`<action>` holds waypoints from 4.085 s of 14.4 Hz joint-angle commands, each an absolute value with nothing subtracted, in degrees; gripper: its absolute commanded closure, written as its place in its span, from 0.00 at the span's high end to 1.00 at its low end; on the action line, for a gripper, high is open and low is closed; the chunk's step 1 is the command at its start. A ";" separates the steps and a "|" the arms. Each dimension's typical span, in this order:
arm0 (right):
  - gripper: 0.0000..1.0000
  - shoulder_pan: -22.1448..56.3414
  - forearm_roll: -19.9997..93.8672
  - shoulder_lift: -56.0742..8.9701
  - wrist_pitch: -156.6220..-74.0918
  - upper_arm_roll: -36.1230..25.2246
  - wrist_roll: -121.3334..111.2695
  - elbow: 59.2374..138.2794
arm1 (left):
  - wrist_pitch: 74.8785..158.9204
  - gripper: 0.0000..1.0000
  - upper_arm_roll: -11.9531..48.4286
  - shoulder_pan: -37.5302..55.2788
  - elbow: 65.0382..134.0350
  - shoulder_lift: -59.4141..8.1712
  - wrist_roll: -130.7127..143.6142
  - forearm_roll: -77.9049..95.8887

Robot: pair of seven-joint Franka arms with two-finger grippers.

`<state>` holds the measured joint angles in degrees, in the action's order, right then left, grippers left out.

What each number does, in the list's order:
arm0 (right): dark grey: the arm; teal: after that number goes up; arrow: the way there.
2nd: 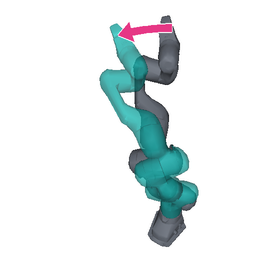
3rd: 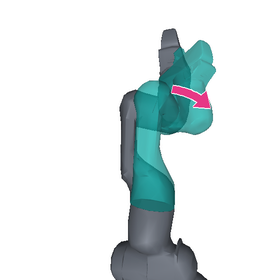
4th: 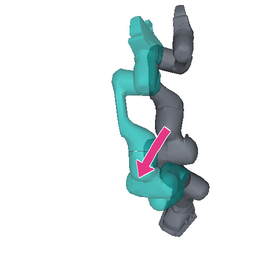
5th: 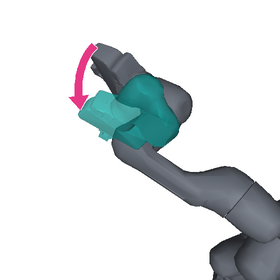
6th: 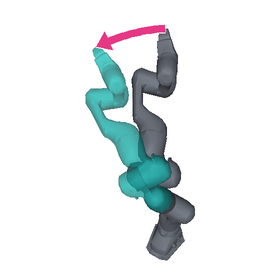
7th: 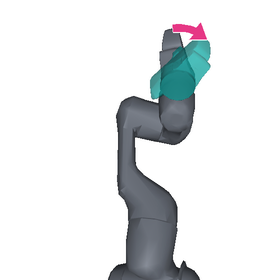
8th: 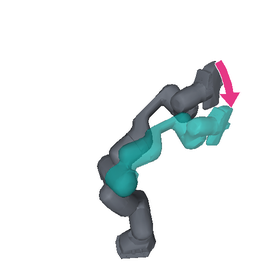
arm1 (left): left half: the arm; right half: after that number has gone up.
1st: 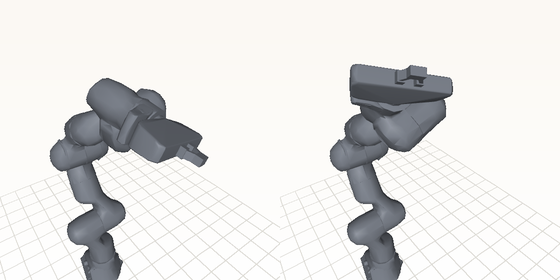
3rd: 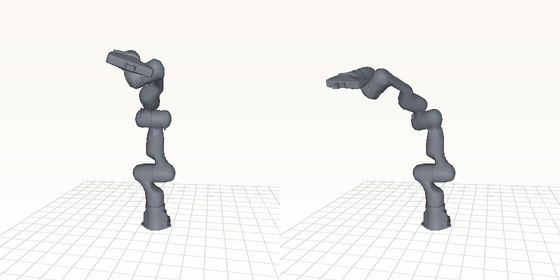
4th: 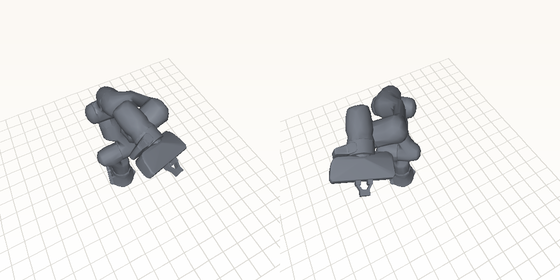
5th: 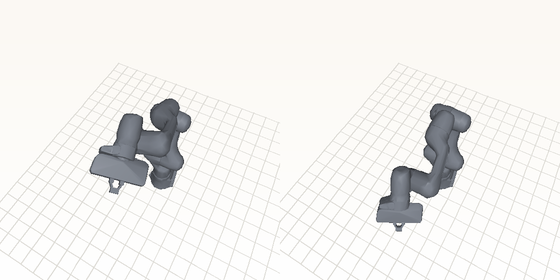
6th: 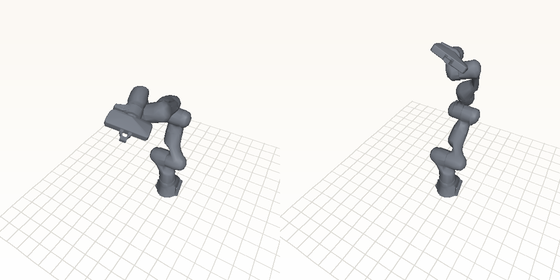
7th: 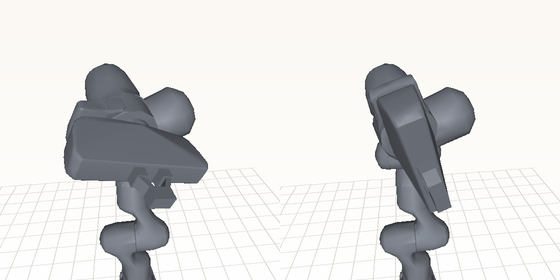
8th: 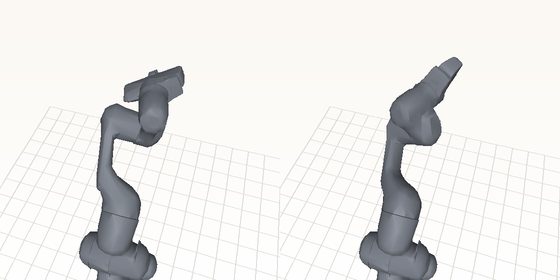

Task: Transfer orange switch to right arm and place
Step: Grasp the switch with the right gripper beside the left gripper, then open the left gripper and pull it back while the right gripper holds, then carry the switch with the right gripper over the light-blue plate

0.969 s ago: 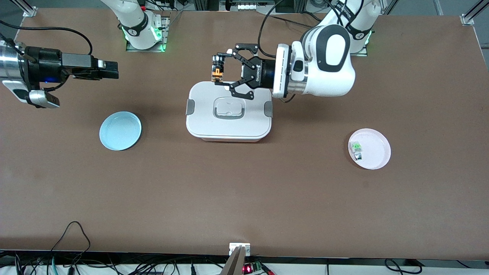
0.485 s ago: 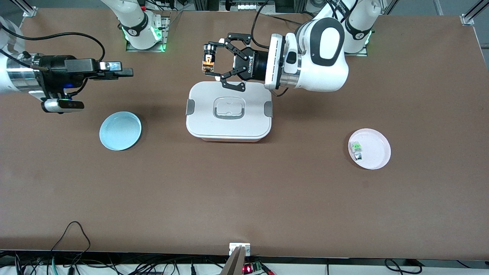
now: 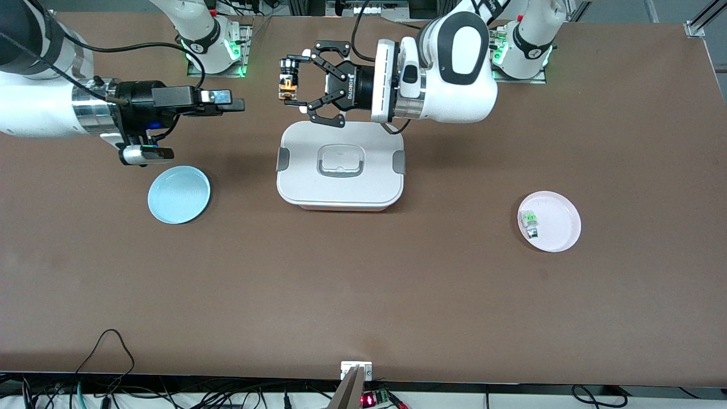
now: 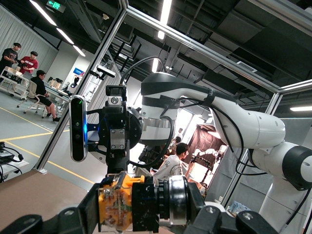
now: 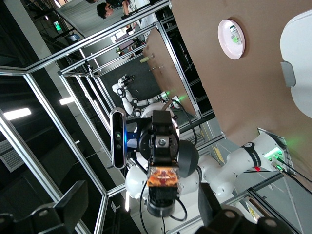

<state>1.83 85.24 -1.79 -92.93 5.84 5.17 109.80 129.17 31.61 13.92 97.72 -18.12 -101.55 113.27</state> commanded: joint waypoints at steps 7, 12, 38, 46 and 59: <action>1.00 1.58 89.65 2.63 -98.79 11.68 6.15 116.01 | 130.96 0.00 31.46 15.64 94.92 -19.95 -103.27 116.10; 0.98 1.58 89.65 4.13 -98.88 12.22 6.33 117.95 | 130.96 0.00 31.46 15.64 94.92 -19.86 -103.27 116.54; 0.14 1.58 89.56 3.96 -98.79 12.22 8.26 116.63 | 130.25 1.00 30.76 11.52 97.11 -15.39 -99.58 117.07; 0.15 1.67 61.35 2.02 -97.65 12.22 1.45 105.33 | 128.08 1.00 28.67 -6.04 104.41 -9.93 -113.47 107.49; 0.15 1.32 6.07 -3.86 -96.84 9.42 -52.52 104.49 | 131.30 1.00 14.94 -16.70 103.54 -7.39 -90.60 64.47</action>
<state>1.63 8.69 -2.65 -95.06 11.15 -45.00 102.74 128.46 14.79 -17.25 102.78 -10.76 -101.77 72.15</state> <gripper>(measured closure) 0.590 0.000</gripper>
